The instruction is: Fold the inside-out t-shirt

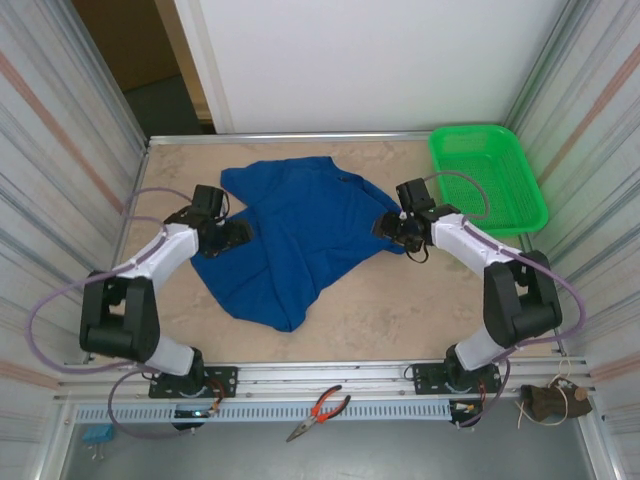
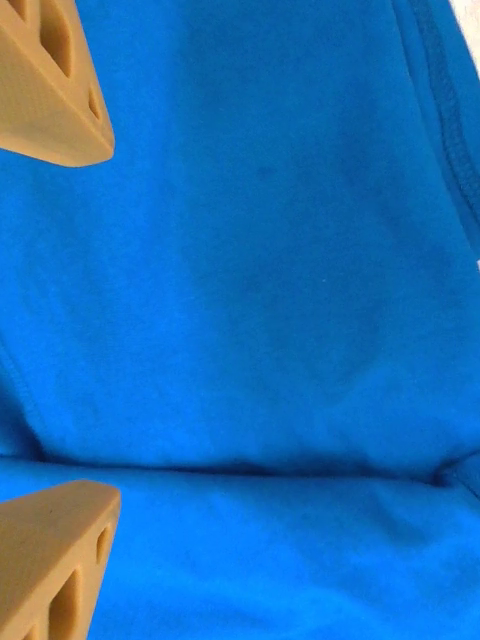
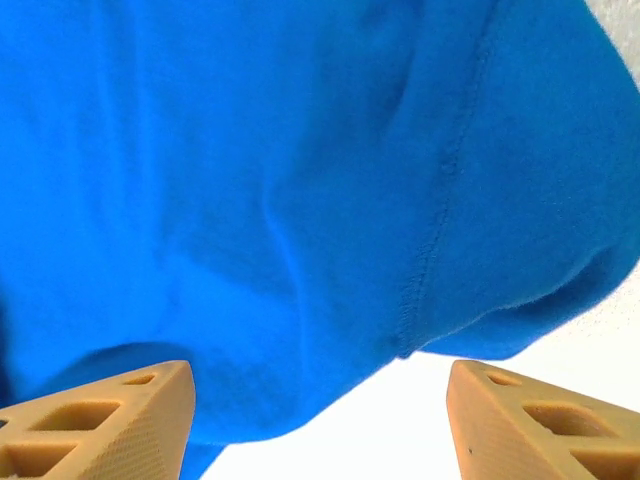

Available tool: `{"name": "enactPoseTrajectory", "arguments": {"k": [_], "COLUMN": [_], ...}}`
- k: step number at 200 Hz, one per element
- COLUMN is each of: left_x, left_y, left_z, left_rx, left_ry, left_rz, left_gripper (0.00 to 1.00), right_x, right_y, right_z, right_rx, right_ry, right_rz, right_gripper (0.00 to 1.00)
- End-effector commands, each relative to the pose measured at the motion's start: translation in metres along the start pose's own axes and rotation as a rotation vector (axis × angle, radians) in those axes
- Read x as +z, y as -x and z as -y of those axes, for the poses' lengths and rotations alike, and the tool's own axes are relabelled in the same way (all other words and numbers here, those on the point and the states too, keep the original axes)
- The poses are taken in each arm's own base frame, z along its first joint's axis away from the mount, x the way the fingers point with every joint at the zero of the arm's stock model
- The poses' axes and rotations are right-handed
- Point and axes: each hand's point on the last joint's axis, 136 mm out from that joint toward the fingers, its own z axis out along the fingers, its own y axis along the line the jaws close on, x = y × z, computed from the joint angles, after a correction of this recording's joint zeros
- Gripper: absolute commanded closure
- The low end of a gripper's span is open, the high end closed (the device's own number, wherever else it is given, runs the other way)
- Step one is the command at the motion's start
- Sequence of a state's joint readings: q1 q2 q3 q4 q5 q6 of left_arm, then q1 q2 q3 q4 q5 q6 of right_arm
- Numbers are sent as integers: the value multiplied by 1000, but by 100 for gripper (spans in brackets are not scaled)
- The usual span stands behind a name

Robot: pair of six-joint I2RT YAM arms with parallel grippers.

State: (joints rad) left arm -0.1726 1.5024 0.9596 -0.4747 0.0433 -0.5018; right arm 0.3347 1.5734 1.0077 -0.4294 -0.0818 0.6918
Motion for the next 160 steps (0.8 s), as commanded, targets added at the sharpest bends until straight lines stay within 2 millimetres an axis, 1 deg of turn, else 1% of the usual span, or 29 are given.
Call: {"name": "enactPoseTrajectory", "arguments": {"k": [1,16,28,41,58,83,109,130,134,135,137,140,148,160], "left_x": [7,20,27,30,29,29,25,17,16,15,14,12,6,-8], "left_y": [18,11,3,-10,-26,-61,-103,-142,-151,-152,-156,-162,-177,-193], "left_z": [2,3,1,-2,-6,-11,-9,2,6,7,8,12,20,34], "left_rx": [17,-13,-46,-77,-128,-222,-275,-307,-308,-304,-310,-307,-306,-291], "left_ry": [0,-22,-35,-48,-67,-110,-136,-159,-161,-162,-163,-168,-170,-183], "left_rz": [8,-22,-44,-61,-74,-120,-171,-183,-185,-182,-181,-180,-175,-142], "left_gripper": [18,17,18,18,17,17,18,17,18,18,17,18,17,18], "right_x": [18,30,40,53,68,88,104,113,116,117,114,114,115,118], "right_y": [8,17,30,42,60,90,121,142,143,142,150,155,161,168], "right_z": [5,2,1,0,-3,-12,-22,-33,-33,-33,-39,-42,-47,-54], "right_rx": [47,53,68,93,121,154,169,167,168,168,162,161,157,143], "right_ry": [-43,-53,-55,-56,-48,-27,0,20,23,23,40,50,60,80], "right_rz": [13,9,1,-19,-31,-54,-65,-59,-65,-67,-51,-45,-41,-42], "right_gripper": [37,41,46,48,49,51,51,50,50,50,50,50,50,49]}}
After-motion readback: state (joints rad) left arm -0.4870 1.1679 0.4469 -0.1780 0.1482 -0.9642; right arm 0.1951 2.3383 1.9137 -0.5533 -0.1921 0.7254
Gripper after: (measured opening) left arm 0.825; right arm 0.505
